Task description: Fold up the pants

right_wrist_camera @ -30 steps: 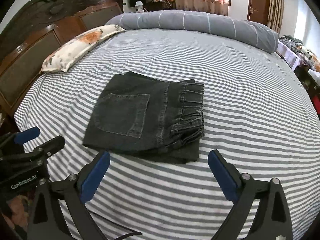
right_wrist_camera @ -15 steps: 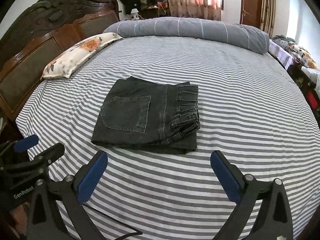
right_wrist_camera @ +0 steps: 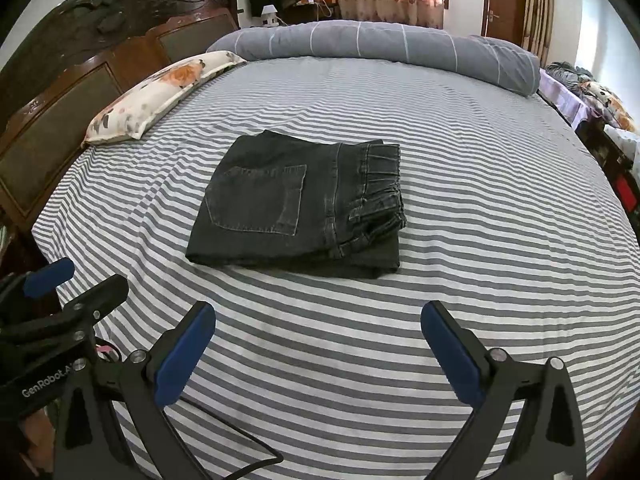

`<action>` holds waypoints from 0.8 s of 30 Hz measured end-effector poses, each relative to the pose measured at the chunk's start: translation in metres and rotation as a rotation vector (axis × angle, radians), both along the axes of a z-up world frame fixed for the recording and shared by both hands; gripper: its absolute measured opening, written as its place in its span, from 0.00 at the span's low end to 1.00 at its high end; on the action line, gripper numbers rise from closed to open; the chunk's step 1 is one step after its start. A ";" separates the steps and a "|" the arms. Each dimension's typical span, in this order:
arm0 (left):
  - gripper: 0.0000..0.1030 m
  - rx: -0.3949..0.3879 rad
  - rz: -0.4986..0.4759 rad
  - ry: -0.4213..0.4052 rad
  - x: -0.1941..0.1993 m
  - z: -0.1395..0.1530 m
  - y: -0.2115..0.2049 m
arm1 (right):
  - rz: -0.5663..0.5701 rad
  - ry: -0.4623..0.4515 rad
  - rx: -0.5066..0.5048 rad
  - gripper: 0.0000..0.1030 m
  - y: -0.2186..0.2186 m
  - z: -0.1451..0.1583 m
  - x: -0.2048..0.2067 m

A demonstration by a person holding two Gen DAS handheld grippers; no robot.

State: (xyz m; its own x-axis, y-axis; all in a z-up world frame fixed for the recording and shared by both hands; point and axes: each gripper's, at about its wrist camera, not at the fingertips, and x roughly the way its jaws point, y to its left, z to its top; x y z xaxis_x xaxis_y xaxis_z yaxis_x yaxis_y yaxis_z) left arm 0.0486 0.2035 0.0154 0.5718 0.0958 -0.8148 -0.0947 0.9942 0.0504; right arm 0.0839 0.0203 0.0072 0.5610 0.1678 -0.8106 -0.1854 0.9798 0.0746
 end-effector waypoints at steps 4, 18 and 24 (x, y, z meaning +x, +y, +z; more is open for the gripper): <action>0.75 0.007 -0.002 -0.006 -0.003 0.000 -0.002 | -0.001 0.004 0.005 0.99 -0.001 0.000 -0.001; 0.75 0.018 -0.026 -0.027 -0.011 0.000 -0.011 | -0.012 0.011 0.007 0.99 -0.002 0.001 -0.004; 0.75 0.021 -0.028 -0.037 -0.013 0.001 -0.012 | -0.017 0.015 0.003 0.99 -0.002 0.000 -0.006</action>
State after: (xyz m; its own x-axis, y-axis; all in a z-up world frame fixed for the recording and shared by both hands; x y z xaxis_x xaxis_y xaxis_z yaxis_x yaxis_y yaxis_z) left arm 0.0361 0.1916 0.0163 0.6044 0.0966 -0.7908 -0.0694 0.9952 0.0685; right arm 0.0780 0.0181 0.0071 0.5517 0.1608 -0.8184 -0.1680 0.9826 0.0798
